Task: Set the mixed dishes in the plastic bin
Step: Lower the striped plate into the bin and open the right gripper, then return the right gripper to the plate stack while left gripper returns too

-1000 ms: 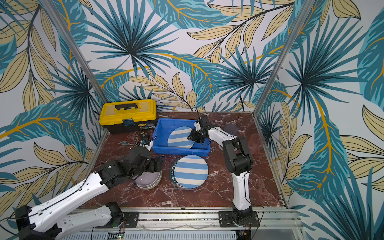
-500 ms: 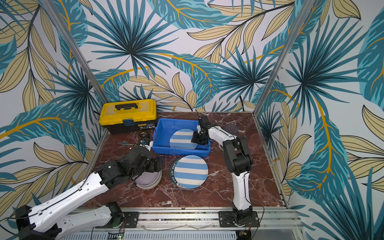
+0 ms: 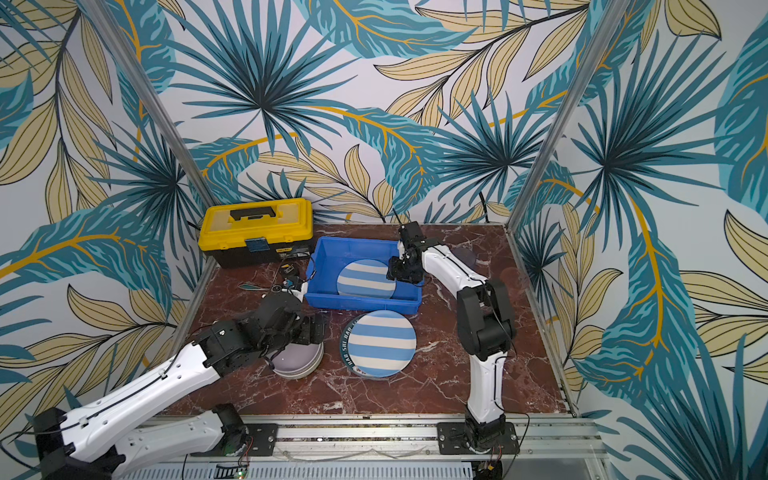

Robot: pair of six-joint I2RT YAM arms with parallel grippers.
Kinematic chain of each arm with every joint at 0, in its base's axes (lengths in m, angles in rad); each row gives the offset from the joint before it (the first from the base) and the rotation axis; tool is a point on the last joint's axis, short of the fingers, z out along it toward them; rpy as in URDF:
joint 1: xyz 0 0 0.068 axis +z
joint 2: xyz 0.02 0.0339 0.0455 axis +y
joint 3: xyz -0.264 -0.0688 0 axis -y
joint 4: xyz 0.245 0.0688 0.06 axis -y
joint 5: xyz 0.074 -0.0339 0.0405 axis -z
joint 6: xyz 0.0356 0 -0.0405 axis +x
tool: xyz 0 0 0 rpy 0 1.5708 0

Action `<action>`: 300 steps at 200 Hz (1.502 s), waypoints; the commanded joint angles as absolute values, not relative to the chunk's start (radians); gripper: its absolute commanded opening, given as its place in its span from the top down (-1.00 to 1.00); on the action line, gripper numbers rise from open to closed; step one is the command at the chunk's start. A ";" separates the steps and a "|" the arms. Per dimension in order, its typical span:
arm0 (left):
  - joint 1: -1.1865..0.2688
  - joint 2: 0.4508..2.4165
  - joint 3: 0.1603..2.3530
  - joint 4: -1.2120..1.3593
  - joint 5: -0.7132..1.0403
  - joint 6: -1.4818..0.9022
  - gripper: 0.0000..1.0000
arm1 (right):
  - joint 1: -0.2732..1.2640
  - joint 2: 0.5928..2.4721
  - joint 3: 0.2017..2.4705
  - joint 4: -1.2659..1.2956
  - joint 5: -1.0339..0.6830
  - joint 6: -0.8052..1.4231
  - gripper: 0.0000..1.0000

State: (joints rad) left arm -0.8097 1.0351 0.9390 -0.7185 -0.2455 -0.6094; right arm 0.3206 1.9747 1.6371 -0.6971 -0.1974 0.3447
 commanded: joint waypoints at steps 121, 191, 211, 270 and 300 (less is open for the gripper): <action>-0.805 1.307 0.988 -0.551 -0.012 -0.607 -0.59 | 0.334 1.291 1.077 -0.619 -0.331 0.406 -0.14; -0.818 1.472 0.991 -0.452 0.071 -0.638 -0.29 | 0.334 1.164 0.887 -0.660 -0.297 0.428 -0.08; -0.835 1.515 1.005 -0.451 0.055 -0.653 -0.27 | 0.333 1.172 0.852 -0.650 -0.308 0.437 -0.08; -0.872 1.626 1.019 -0.453 0.017 -0.705 -0.24 | 0.334 1.196 0.740 -0.562 -0.337 0.482 0.04; -0.874 1.672 1.026 -0.465 0.002 -0.737 -0.22 | 0.334 1.205 0.696 -0.506 -0.358 0.505 0.12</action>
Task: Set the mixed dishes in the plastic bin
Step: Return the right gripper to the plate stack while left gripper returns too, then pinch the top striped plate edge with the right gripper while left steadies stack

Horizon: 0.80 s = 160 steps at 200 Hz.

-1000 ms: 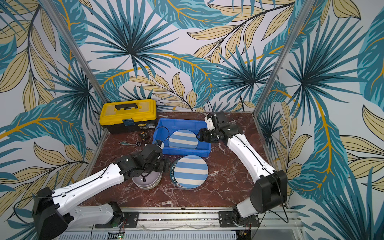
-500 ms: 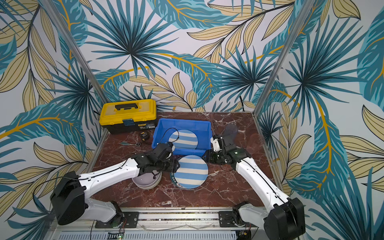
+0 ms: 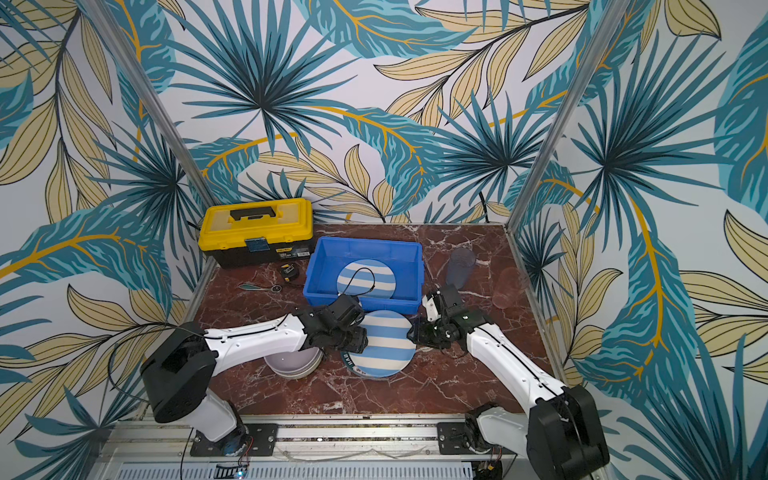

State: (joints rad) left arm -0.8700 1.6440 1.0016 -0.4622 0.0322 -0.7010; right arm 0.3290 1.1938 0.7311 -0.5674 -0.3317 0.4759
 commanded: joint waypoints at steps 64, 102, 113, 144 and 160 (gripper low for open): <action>-0.874 1.694 1.046 -0.505 -0.035 -0.749 -0.24 | 0.333 1.258 0.663 -0.398 -0.417 0.520 0.18; -0.874 1.711 1.053 -0.503 -0.018 -0.745 -0.28 | 0.334 1.279 0.661 -0.385 -0.426 0.519 0.21; -0.876 1.726 1.059 -0.500 -0.010 -0.740 -0.28 | 0.333 1.281 0.660 -0.385 -0.427 0.513 0.21; -0.886 1.762 1.077 -0.494 -0.001 -0.722 -0.28 | 0.334 1.281 0.653 -0.386 -0.431 0.506 0.22; -0.892 1.772 1.084 -0.489 0.007 -0.714 -0.28 | 0.333 1.275 0.654 -0.391 -0.437 0.506 0.26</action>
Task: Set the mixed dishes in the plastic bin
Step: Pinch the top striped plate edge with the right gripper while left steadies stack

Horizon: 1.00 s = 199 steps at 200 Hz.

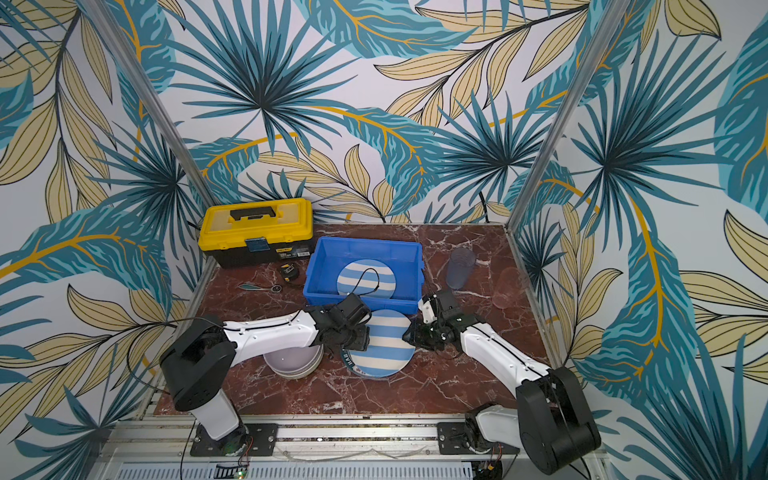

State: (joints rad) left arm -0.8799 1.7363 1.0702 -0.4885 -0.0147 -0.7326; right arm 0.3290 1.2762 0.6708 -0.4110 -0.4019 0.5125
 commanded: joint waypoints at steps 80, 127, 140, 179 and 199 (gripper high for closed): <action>-0.907 1.772 1.097 -0.444 0.065 -0.674 -0.27 | 0.334 1.201 0.687 -0.391 -0.530 0.506 0.38; -0.920 1.754 1.099 -0.409 0.087 -0.653 -0.26 | 0.334 1.216 0.686 -0.364 -0.565 0.515 0.48; -0.919 1.750 1.088 -0.390 0.097 -0.652 -0.26 | 0.334 1.218 0.686 -0.343 -0.587 0.519 0.48; -0.920 1.741 1.054 -0.339 0.125 -0.663 -0.27 | 0.333 1.226 0.681 -0.235 -0.674 0.562 0.40; -0.919 1.733 1.046 -0.328 0.128 -0.661 -0.26 | 0.334 1.227 0.685 -0.185 -0.679 0.573 0.46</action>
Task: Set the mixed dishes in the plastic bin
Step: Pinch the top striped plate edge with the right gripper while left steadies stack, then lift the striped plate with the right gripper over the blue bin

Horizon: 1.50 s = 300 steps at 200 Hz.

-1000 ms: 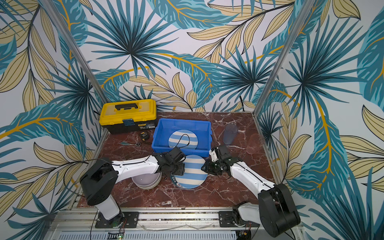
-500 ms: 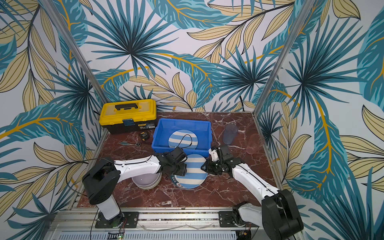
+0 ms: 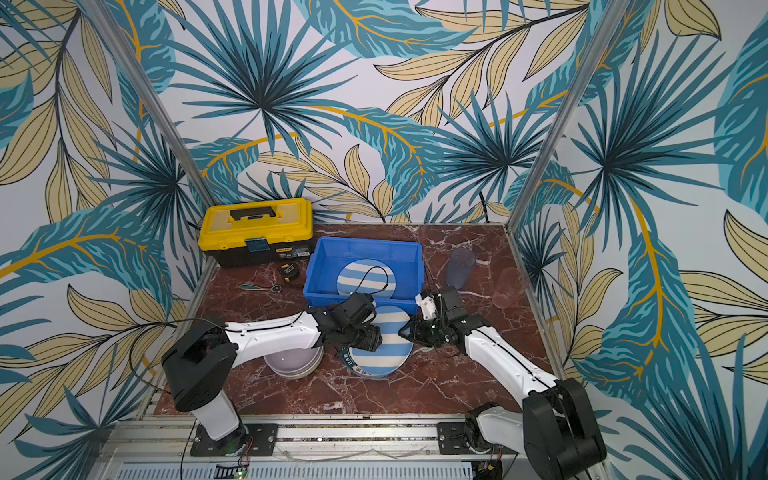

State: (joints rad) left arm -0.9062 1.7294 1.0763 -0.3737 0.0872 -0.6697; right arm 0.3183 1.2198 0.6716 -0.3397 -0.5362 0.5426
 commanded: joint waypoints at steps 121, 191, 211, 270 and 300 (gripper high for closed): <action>-0.916 1.475 1.036 -0.459 -0.097 -0.602 -0.67 | 0.334 1.176 0.748 -0.352 -0.713 0.500 1.00; -0.815 1.259 1.075 -0.683 -0.184 -0.620 -0.72 | 0.332 1.163 0.923 -0.433 -0.696 0.490 1.00; -0.812 1.176 1.048 -0.683 -0.244 -0.610 -0.76 | 0.333 1.215 1.006 -0.408 -0.646 0.500 1.00; -0.796 1.044 1.000 -0.735 -0.269 -0.603 -0.81 | 0.328 1.513 1.316 -0.398 -0.483 0.481 1.00; -0.796 1.037 0.993 -0.740 -0.249 -0.615 -0.81 | 0.298 1.651 1.401 -0.296 -0.508 0.563 1.00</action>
